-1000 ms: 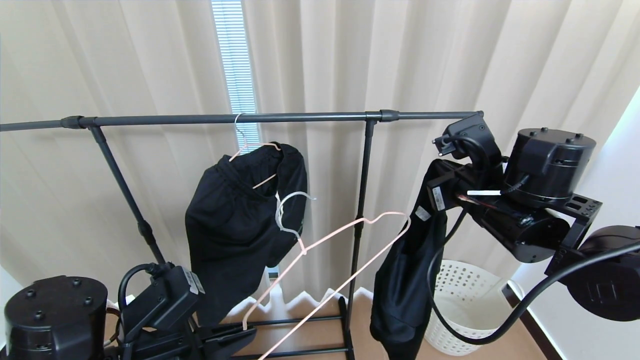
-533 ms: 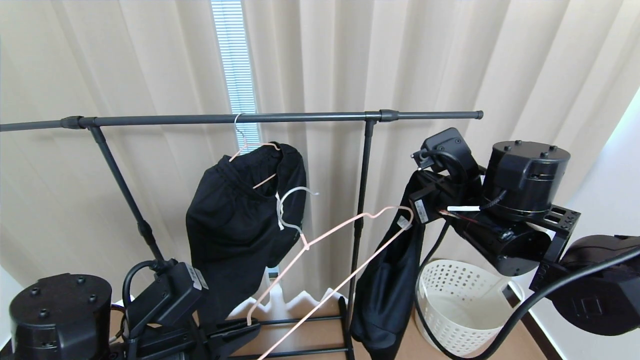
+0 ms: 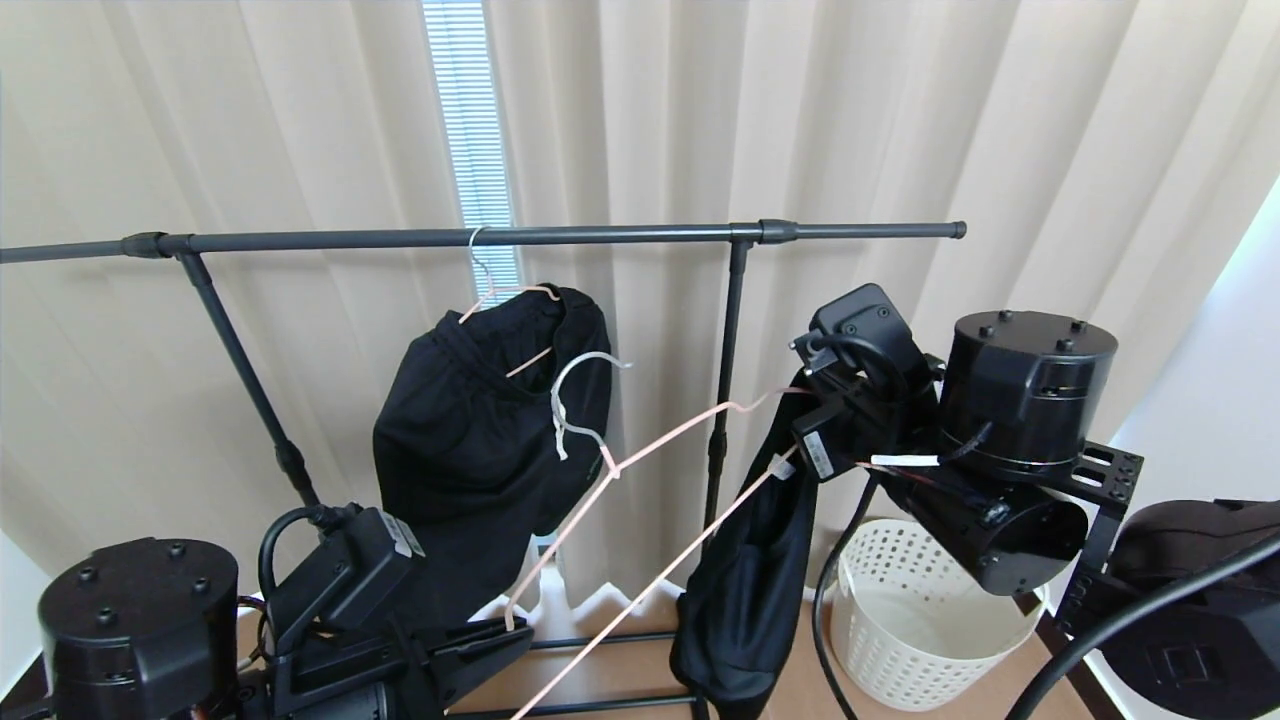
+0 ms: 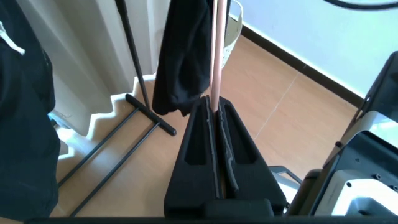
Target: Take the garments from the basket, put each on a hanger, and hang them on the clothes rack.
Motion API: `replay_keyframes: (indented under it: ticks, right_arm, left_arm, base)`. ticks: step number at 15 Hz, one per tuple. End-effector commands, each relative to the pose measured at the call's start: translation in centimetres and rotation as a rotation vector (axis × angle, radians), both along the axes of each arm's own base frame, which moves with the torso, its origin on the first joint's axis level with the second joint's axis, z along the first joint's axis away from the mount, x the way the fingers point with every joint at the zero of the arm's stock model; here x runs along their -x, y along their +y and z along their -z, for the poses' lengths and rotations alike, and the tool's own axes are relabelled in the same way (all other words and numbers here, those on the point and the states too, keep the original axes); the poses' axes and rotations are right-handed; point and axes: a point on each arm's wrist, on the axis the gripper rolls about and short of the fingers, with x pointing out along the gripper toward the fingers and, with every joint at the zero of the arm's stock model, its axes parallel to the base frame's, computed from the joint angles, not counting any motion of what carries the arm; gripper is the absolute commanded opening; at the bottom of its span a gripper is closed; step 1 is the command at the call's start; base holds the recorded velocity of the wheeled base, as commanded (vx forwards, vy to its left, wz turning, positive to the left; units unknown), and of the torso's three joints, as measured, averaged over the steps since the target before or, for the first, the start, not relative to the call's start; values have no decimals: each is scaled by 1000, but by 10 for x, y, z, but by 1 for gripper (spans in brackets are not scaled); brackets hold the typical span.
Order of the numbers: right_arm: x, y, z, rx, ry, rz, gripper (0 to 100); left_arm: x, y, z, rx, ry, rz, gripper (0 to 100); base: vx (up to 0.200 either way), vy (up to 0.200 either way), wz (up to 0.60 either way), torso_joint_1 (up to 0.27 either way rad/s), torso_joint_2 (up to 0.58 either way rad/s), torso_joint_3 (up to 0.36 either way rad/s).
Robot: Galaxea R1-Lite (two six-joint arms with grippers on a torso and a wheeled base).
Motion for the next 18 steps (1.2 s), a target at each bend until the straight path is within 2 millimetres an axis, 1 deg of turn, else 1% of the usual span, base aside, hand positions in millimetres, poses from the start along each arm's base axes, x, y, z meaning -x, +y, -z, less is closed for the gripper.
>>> replay_keyframes:
  ticks: [1, 2, 4, 5, 6, 8, 9, 11, 15, 16, 18]
  right_arm:
    - [11, 9, 2, 7, 5, -35, 0]
    - [13, 10, 2, 9, 5, -35, 0]
    - [26, 16, -1, 6, -3, -57, 0]
    - [28, 17, -3, 3, -8, -62, 0]
    - [26, 17, -4, 0, -11, -59, 0]
    - [18, 11, -5, -3, -15, -26, 0]
    - [11, 6, -8, -14, -25, 2, 0]
    - [5, 4, -10, -20, -32, 17, 0]
    - [6, 6, -9, -19, -28, 10, 0]
    - [13, 14, -5, -12, -18, -24, 0]
    - [22, 26, -2, -27, -8, -66, 0]
  left_arm:
    - [-2, -1, 2, -9, 9, -4, 0]
    - [-2, -1, 3, -9, 12, -5, 0]
    - [-2, -1, 2, -9, 8, -6, 0]
    - [-2, 0, 2, -9, 3, -11, 0]
    - [-2, 0, 2, -10, 1, -17, 0]
    - [-2, 1, 1, -17, -9, -37, 0]
    - [-6, 4, 1, -36, -25, -95, 0]
    - [-7, 5, 0, -38, -30, -114, 0]
    - [-10, 6, 1, -43, -30, -123, 0]
    - [-13, 4, 2, -45, -17, -128, 0]
    - [-14, 2, 4, -47, -11, -121, 0]
  base:
    - [0, 0, 0, 0, 0, 0]
    - [0, 0, 0, 0, 0, 0]
    - [0, 0, 0, 0, 0, 0]
    - [0, 0, 0, 0, 0, 0]
    - [0, 0, 0, 0, 0, 0]
    - [0, 0, 0, 0, 0, 0]
    - [0, 0, 0, 0, 0, 0]
    - [0, 0, 0, 0, 0, 0]
    - [0, 0, 0, 0, 0, 0]
    - [0, 0, 0, 0, 0, 0]
    - [0, 0, 0, 0, 0, 0]
